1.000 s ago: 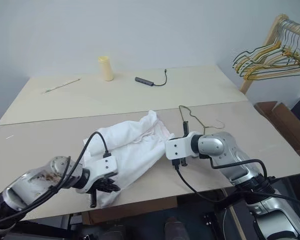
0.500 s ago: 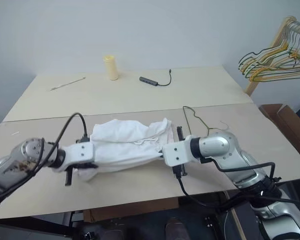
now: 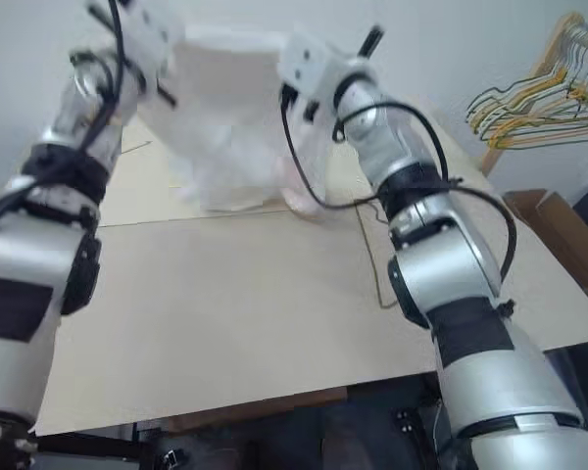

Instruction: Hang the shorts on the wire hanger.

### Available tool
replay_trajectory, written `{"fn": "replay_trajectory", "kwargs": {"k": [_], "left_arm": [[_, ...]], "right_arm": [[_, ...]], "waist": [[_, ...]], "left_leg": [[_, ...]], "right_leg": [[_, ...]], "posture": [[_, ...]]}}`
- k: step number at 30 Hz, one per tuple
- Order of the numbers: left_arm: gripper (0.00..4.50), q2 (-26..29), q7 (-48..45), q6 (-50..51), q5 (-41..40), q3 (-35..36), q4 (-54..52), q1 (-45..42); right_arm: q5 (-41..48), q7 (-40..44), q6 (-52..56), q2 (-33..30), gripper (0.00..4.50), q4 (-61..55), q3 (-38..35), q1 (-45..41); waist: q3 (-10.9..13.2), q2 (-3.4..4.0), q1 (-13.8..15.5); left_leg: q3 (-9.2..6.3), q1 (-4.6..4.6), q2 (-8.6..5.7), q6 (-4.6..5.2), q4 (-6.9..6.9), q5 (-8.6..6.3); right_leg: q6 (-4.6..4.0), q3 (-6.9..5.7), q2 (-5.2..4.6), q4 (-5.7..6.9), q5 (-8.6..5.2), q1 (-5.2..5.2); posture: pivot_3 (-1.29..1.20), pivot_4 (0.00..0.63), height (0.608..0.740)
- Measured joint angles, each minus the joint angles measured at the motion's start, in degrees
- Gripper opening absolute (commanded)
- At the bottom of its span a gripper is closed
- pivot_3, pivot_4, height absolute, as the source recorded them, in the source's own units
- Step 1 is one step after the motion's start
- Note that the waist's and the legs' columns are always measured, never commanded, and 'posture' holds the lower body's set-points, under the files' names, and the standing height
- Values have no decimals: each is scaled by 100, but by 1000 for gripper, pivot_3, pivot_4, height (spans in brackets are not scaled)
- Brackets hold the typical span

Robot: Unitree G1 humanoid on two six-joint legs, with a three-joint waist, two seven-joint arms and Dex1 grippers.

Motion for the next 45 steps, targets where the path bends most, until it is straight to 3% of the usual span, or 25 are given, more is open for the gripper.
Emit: {"fn": "replay_trajectory", "kwargs": {"k": [4, 6, 9, 12, 14, 18, 21, 28, 31, 35, 41, 45], "left_arm": [[28, -111, 1578, -905, 347, 108, 199, -523], [28, -111, 2067, -1318, 584, 63, 225, -524], [28, -109, 2170, -1918, 907, -45, 270, -242], [28, -114, 1890, -2454, 981, -76, 233, 564], [28, -116, 1483, -2873, 989, -94, 174, 1315], [28, -105, 497, -3425, 794, -19, -107, 2581], [28, 185, -702, -3697, 331, 87, -1064, 3847], [28, 1573, -3827, -2618, -584, 66, -4081, 6188], [28, 2362, -4824, -1930, -821, 77, -5324, 6806], [28, 3225, -5723, -1141, -1060, 120, -6586, 7429], [28, 4352, -6490, -322, -1813, 884, -8166, 8657], [28, 4650, -6573, -51, -2077, 1616, -8838, 9604]], "right_arm": [[-115, -1785, -965, 7, 0, 422, -202, -356], [-131, -2151, -1202, -25, 0, 457, -240, -361], [-351, -2191, -1372, -172, 0, 546, -192, -91], [-443, -1848, -1535, -185, 0, 574, -139, 565], [-565, -1499, -1672, -220, 0, 655, -11, 1091], [-724, -779, -2088, -290, 0, 719, 184, 1950], [-959, -226, -2757, -521, 0, 631, 486, 2550], [-1804, 77, -3827, -799, 0, 253, 1359, 3211], [-2136, 10, -4128, -856, 0, -31, 1631, 3346], [-2323, -86, -4454, -881, 0, -396, 1873, 3639], [-2433, -123, -4687, -945, 0, -1138, 2048, 3984], [-2313, 194, -4844, -1209, 0, -1754, 2056, 4283]], "waist": [[0, 1, -99], [0, 1, -154], [-11, 5, -203], [-46, 14, -231], [-58, 15, -257], [-58, 14, -383], [-91, 16, -522], [-105, 16, -822], [-109, 18, -838], [-108, 18, -747], [-108, 18, -626], [-109, 17, -528]], "left_leg": [[-2, -15, -53, 20, -52, -11], [1, -17, -72, 31, -48, -17], [2, 4, -93, 55, -30, -10], [0, 67, -96, 77, -33, 7], [1, 118, -98, 116, -35, -5], [-10, 101, -107, 125, -32, 17], [-13, 101, -102, 108, -32, 31], [-18, 115, -97, 121, -33, 34], [-25, 196, -93, 129, -40, 30], [-28, 305, -90, 149, -44, 15], [-27, 316, -68, 150, -42, 16], [-22, 316, -65, 150, -42, 15]], "right_leg": [[10, 2, -53, 9, -6, -58], [13, 2, -71, 10, -8, -60], [21, 1, -83, -12, -8, -6], [54, -2, -82, -69, 3, 82], [65, 0, -81, -72, 11, 134], [75, 2, -86, -70, 42, 118], [76, 4, -86, -71, 47, 123], [73, 10, -79, -64, 50, 127], [74, 6, -72, -82, 48, 211], [77, 3, -66, -98, 44, 323], [64, 8, -46, -84, 52, 321], [63, 11, -44, -91, 51, 324]], "posture": [[-77, 0, 740], [-76, 0, 740], [-69, 0, 740], [-64, 0, 740], [-62, 0, 740], [-67, 0, 740], [-73, 0, 740], [-74, 13, 740], [-73, 14, 740], [-72, 13, 740], [-78, 14, 740], [-81, 18, 740]]}}
